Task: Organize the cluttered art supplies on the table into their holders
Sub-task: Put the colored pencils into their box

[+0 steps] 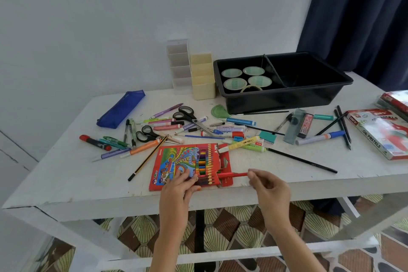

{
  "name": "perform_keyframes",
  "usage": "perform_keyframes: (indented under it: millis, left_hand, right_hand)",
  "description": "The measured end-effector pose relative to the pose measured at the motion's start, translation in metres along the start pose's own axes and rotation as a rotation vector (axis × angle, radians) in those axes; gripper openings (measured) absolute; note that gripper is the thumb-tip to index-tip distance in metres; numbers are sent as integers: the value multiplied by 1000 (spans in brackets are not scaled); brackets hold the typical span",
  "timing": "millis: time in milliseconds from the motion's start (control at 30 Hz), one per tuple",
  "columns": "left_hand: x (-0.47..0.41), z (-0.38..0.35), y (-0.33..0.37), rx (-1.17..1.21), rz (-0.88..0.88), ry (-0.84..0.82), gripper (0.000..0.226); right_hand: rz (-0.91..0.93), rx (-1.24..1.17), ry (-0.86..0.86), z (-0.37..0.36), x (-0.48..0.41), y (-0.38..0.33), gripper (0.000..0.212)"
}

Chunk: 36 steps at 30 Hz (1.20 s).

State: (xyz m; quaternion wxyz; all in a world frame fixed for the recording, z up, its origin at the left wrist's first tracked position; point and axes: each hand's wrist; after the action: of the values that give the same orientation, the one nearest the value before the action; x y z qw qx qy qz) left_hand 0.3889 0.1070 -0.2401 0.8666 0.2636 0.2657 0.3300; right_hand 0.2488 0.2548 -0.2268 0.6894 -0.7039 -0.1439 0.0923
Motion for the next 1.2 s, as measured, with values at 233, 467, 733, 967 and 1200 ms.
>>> perform_keyframes:
  millis: [233,467,733,967,1200]
  left_hand:
    - [-1,-6,-6,-71,-47,-37,33]
    - [0,-9,-8,-42,-49,-32,32]
    - [3,-5,-2,-77,-4,-45,30]
    - [-2,2,34,-25,93,-25,35]
    - [-29,-35,87,159,-71,-77,31]
  right_hand:
    - [357,558,-100,-24,5,16,20]
    - [421,680,-103,-37,1,19,24]
    - [473,853,-292,-53,-5,4,23]
    - [327,582,-309,-43,-2,-1,21]
    - [310,514,-170,6,-34,-20,24]
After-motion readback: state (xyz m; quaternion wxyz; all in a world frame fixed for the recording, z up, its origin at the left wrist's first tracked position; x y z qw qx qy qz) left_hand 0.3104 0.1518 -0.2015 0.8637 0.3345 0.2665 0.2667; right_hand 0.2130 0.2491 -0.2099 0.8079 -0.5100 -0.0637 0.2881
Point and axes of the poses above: each hand's wrist, its own x-axis away from the middle knuckle, its own z-axis out of the back of the hand, y = z × x, and after that the axes turned 2 degrees about -z, right-handed
